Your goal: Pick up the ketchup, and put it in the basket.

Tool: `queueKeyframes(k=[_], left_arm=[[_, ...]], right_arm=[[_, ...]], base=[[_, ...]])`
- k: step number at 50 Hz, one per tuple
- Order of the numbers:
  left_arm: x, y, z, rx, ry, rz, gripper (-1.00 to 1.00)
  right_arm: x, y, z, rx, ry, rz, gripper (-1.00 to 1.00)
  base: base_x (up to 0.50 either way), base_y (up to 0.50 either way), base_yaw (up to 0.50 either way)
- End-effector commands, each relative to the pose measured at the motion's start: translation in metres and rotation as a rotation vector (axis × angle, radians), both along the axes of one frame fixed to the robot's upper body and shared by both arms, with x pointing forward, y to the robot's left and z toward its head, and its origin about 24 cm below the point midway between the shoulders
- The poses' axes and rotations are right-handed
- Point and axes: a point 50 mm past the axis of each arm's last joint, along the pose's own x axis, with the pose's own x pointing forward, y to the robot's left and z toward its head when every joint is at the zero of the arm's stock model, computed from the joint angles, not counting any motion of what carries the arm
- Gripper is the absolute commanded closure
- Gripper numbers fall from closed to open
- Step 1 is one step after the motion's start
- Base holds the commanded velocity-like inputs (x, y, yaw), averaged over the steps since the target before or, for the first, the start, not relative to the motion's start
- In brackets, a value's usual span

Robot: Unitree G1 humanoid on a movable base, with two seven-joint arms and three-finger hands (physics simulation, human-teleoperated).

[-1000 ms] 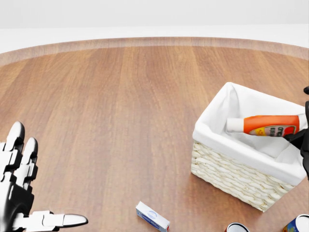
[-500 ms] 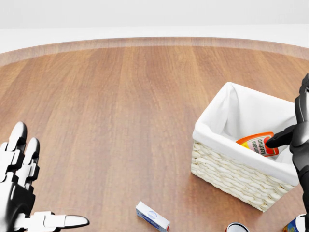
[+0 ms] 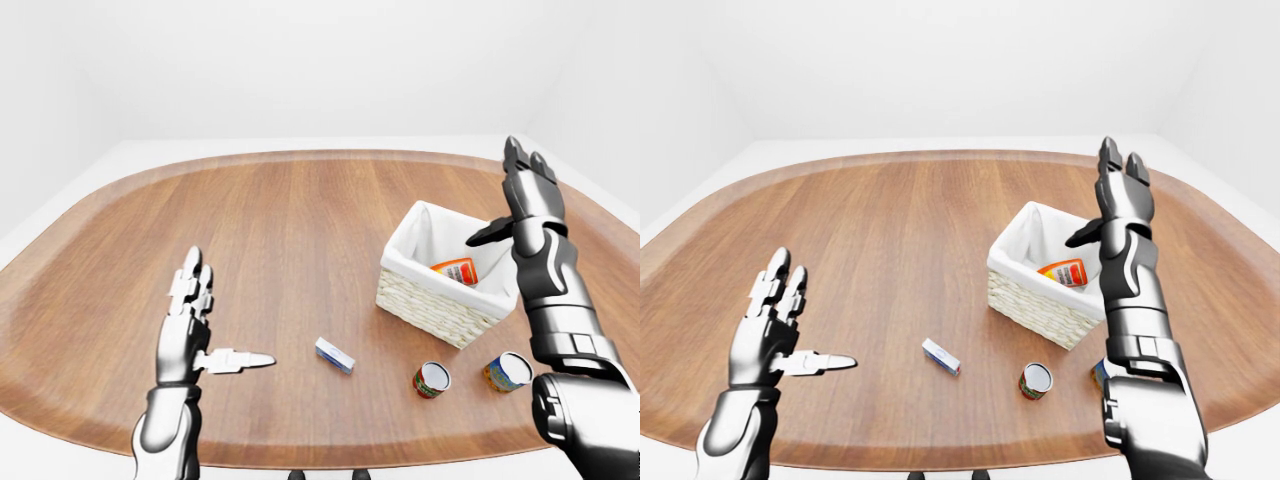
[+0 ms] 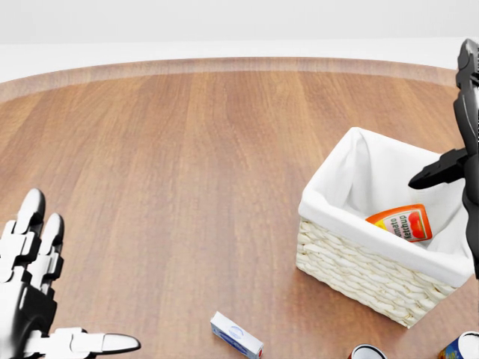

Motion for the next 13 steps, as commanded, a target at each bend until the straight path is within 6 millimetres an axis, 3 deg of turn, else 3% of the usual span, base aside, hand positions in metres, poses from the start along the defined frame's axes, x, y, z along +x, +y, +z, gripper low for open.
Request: queueKeyframes(k=[1, 13], left_arm=[[0.001, -0.001, -0.002, 0.005, 0.003, -0.004, -1.00], [0.000, -0.003, -0.001, 0.004, 0.002, -0.007, -1.00]], right_arm=[[-0.019, 0.029, 0.033, -0.115, -0.075, 0.126, -1.00], [-0.040, 0.061, 0.050, -0.206, -0.123, 0.210, -1.00]], base=[[0.00, 0.00, 0.00], [0.00, 0.00, 0.00]])
